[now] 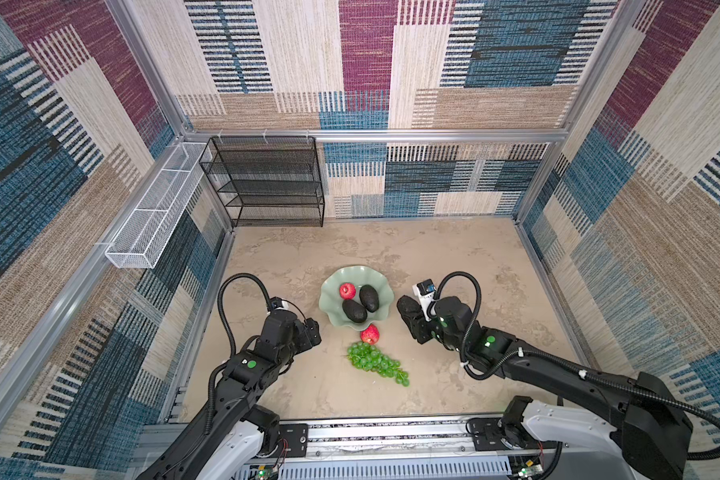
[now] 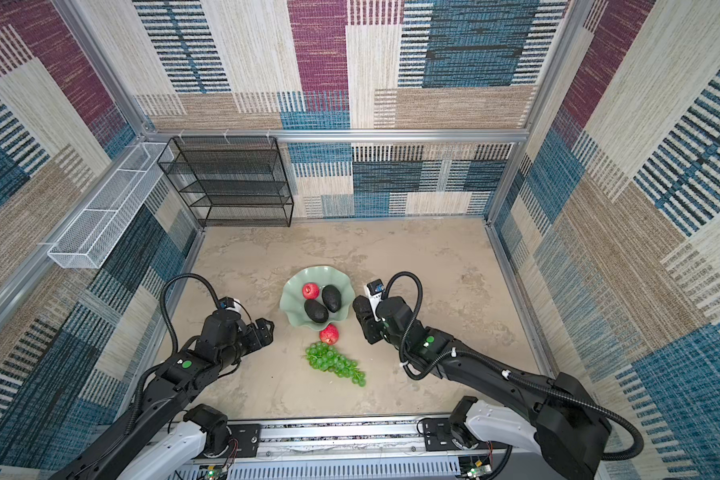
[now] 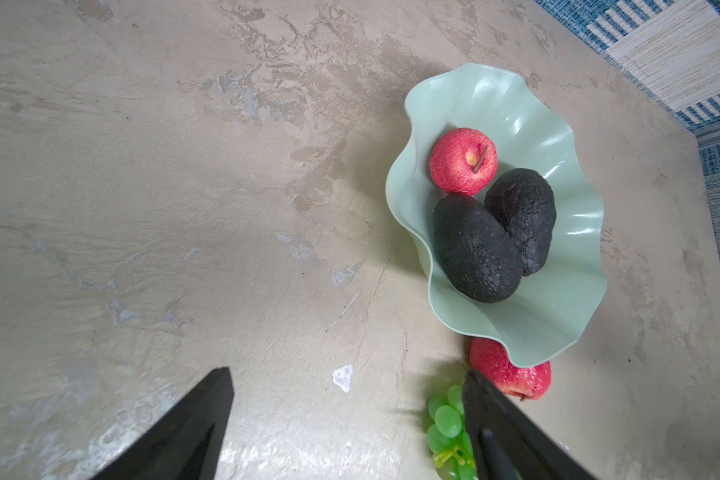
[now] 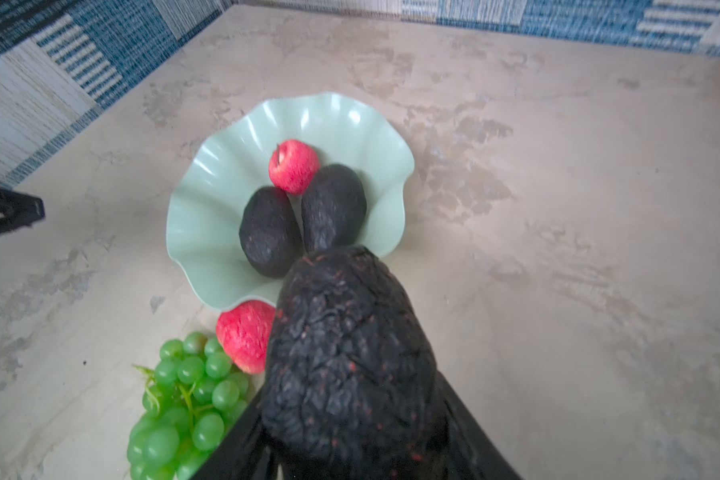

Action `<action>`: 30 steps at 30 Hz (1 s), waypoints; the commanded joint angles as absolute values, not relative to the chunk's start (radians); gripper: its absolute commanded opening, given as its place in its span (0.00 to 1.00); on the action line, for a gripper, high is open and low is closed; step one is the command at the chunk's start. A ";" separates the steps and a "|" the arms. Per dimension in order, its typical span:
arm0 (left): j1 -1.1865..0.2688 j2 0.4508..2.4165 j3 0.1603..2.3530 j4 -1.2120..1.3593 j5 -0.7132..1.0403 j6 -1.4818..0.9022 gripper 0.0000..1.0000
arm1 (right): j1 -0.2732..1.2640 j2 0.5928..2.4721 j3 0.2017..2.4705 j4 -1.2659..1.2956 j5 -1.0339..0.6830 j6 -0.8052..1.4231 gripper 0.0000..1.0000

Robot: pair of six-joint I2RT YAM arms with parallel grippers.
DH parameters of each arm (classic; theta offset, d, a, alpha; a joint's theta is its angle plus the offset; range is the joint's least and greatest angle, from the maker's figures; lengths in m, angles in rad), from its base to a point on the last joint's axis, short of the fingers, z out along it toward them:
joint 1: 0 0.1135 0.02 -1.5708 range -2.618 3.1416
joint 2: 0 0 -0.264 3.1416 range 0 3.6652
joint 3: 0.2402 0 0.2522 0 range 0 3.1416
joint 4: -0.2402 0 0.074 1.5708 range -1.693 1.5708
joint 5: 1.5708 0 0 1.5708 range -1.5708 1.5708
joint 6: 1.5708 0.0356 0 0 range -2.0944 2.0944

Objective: Place and organize the fake fruits in the fruit bowl
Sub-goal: 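Move the right gripper back and grasp the last black avocado, then carry the avocado into the bowl and open the right gripper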

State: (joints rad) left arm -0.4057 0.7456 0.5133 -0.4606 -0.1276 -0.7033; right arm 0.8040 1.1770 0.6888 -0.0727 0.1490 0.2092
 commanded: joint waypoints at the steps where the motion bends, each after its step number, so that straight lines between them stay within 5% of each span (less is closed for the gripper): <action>1: -0.402 0.733 0.522 -0.444 -0.129 -0.695 0.90 | 0.804 1.301 0.807 -0.051 0.127 0.138 0.47; 13: -0.395 0.569 0.499 -0.556 -0.190 -0.708 0.90 | 0.808 1.771 1.190 -0.053 -0.041 0.097 0.44; 27: -0.389 0.569 0.495 -0.566 -0.198 -0.692 0.90 | 0.888 1.888 1.234 -0.101 -0.076 0.050 0.45; 30: -0.388 0.571 0.494 -0.562 -0.195 -0.693 0.90 | 0.888 1.903 1.246 -0.103 -0.075 0.062 0.53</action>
